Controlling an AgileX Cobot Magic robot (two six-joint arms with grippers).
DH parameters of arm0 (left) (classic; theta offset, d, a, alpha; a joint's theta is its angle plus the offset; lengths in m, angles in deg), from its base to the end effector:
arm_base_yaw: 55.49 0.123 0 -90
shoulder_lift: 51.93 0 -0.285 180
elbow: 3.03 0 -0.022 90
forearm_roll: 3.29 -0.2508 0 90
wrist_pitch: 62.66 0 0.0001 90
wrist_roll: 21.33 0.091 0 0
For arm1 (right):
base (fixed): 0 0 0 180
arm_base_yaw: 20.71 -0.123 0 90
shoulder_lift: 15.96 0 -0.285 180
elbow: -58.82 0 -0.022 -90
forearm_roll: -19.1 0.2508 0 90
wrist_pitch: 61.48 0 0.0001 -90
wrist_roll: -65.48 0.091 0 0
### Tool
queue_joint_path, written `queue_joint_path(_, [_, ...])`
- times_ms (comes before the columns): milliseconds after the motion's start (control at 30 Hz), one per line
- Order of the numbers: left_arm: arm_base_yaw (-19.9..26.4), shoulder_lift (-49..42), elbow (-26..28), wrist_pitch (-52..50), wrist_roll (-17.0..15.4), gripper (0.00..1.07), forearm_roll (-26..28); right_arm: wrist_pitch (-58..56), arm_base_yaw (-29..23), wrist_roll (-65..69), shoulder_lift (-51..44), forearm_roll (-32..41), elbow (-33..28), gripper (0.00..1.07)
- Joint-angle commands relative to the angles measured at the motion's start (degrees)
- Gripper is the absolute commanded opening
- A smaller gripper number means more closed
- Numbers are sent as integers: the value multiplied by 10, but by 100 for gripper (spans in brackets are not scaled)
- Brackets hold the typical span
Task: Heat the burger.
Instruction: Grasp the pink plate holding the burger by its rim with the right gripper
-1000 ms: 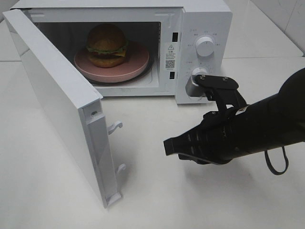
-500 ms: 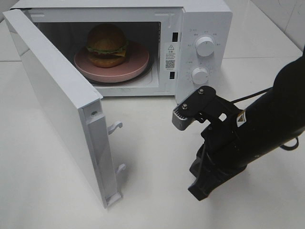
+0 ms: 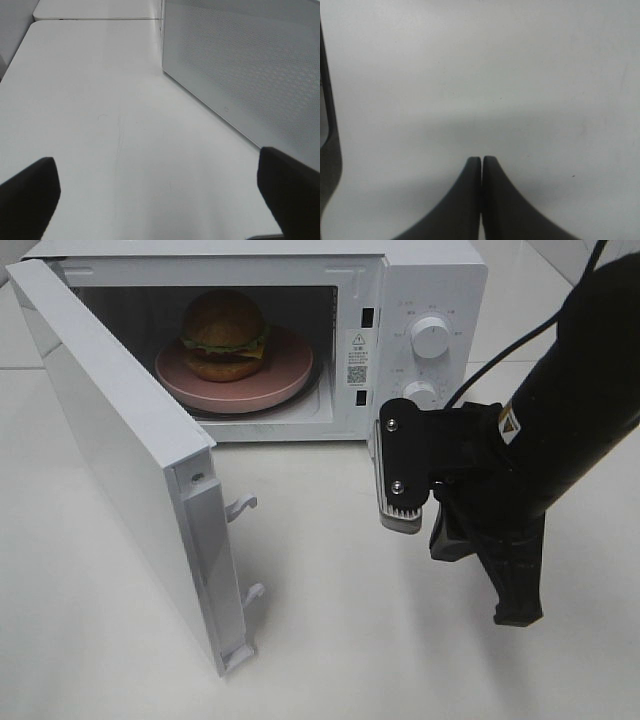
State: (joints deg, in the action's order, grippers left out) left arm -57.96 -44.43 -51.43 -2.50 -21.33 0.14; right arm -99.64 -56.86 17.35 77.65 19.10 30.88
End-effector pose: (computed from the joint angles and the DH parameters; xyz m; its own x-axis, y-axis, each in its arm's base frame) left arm -0.0058 -0.0045 0.2791 -0.4407 -0.0108 -0.8976 0.0765 0.9958 -0.0495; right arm 0.2218 0.1620 0.2096 -0.0662 -0.9706 -0.2315 -0.9577 0.1269 -0.2582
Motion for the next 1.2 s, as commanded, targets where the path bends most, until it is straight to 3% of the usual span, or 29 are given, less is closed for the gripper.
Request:
queue_joint_path(33, [2, -11, -2, -8, 0, 100, 1, -19, -1, -76, -4, -6, 18, 2])
queue_joint_path(233, [2, -11, -2, -8, 0, 100, 1, -19, -1, -176, -4, -29, 52, 7])
queue_joint_path(433, [2, -11, -2, -8, 0, 100, 1, -2, -1, -242, -4, -29, 76, 22])
queue_joint_path(467, [2, -11, -2, -8, 0, 100, 1, 15, -1, -261, -4, -29, 76, 32])
queue_joint_path(500, [2, -11, -2, -8, 0, 100, 1, 15, -1, -261, -4, -29, 76, 32])
queue_joint_path(567, [2, -11, -2, -8, 0, 100, 1, 46, -1, -280, -4, -29, 76, 50])
queue_joint_path(600, [2, -11, -2, -8, 0, 100, 1, 46, -1, -280, -4, -29, 76, 50])
queue_joint_path(633, [2, -11, -2, -8, 0, 100, 1, 64, -1, -285, -4, -29, 76, 61])
queue_joint_path(700, [2, -11, -2, -8, 0, 100, 1, 69, -1, -285, -4, -29, 76, 67])
queue_joint_path(733, [2, -11, -2, -8, 0, 100, 1, 73, -1, -284, -4, -29, 76, 78])
queue_joint_path(767, [2, -11, -2, -8, 0, 100, 1, 73, -1, -284, -4, -29, 76, 78])
queue_joint_path(833, [2, -11, -2, -8, 0, 100, 1, 73, -1, -277, -4, -29, 76, 90])
queue_joint_path(1200, [2, -11, -2, -8, 0, 100, 1, 103, -1, -231, -4, -74, 76, 91])
